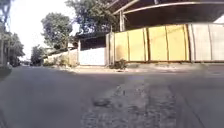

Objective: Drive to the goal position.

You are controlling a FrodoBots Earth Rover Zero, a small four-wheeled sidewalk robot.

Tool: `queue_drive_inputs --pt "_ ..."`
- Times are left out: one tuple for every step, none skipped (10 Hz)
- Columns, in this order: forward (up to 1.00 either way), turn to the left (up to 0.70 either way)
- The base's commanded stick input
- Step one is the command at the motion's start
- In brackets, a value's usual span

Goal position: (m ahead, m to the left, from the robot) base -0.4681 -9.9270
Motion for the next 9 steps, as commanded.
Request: queue_drive_inputs --pt "1.0 -0.4" --pt "1.0 -0.4" --pt "1.0 -0.4" --pt "1.0 -0.4" --pt "1.0 -0.4" --pt "1.0 -0.4" --pt "1.0 -0.4" --pt "1.0 -0.4" --pt "1.0 -0.4"
